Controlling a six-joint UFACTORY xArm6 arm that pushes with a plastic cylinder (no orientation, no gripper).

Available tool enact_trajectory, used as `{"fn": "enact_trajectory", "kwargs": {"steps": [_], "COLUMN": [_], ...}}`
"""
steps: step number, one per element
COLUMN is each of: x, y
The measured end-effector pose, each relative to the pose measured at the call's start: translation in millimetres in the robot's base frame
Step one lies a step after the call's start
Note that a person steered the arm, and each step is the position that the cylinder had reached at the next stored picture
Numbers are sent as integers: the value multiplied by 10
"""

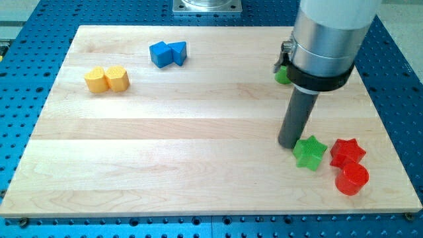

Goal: Move the green circle vertical above the green star

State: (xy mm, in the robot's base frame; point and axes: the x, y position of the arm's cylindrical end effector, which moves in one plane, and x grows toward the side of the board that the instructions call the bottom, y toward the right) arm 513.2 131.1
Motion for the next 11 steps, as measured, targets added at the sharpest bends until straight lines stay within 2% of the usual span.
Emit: {"fn": "enact_trajectory", "kwargs": {"steps": [2, 3, 5, 6, 7, 8, 9, 10, 11], "x": [238, 243, -651, -1392, -1884, -1896, -1996, -1614, -951], "y": [225, 100, -521, -446, -236, 399, 452, 381, 348]}}
